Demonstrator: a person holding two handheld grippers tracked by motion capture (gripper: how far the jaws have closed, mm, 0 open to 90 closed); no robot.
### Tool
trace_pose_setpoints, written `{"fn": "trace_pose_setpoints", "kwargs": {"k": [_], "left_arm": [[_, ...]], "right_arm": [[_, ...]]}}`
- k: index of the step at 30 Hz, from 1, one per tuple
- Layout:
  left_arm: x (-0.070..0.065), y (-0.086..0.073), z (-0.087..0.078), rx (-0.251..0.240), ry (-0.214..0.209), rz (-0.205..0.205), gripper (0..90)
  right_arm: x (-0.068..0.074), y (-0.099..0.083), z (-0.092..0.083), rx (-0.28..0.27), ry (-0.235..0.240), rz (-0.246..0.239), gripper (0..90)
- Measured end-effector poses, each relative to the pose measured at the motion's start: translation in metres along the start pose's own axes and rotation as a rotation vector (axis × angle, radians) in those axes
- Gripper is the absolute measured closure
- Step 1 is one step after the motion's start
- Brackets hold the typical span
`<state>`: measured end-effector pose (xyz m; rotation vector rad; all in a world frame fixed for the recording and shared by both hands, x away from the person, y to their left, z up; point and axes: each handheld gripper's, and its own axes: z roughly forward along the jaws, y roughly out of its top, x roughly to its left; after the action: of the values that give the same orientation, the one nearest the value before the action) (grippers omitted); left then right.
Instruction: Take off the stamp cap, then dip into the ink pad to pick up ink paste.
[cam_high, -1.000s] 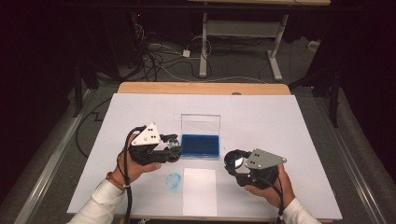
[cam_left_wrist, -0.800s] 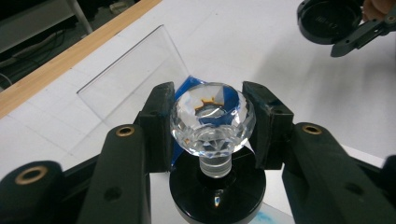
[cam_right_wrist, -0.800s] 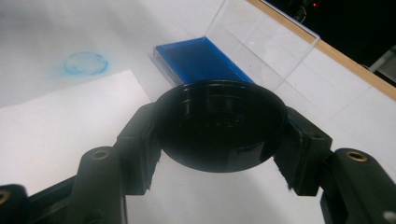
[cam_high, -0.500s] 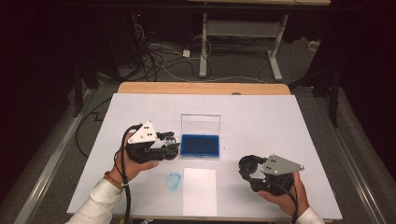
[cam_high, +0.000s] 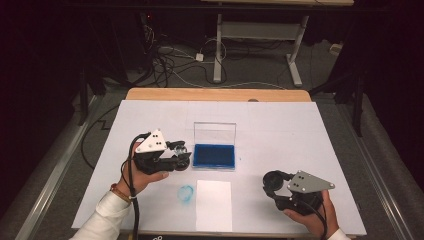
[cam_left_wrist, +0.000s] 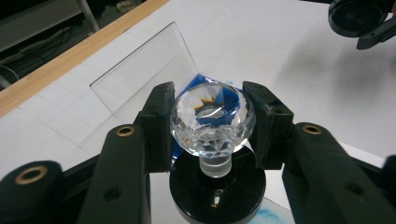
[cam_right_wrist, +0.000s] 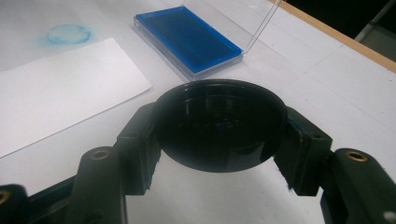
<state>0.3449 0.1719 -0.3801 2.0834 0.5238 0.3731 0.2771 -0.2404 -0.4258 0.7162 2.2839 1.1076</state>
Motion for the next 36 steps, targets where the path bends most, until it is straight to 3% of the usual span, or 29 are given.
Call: {"fn": "trace_pose_setpoints", "kwargs": {"k": [19,25,36], "left_arm": [[-0.001,0.009,0.014,0.013,-0.028,0.011,54.7],[-0.002,0.016,0.020,0.029,-0.021,0.041,54.7],[0.005,0.026,0.032,0.024,-0.017,0.023,54.7]], "right_arm": [[-0.001,0.000,-0.001,-0.004,-0.001,-0.006,38.5],[0.000,-0.001,-0.004,-0.008,-0.004,-0.004,38.6],[-0.001,0.000,-0.001,-0.004,-0.011,-0.005,38.5]]}}
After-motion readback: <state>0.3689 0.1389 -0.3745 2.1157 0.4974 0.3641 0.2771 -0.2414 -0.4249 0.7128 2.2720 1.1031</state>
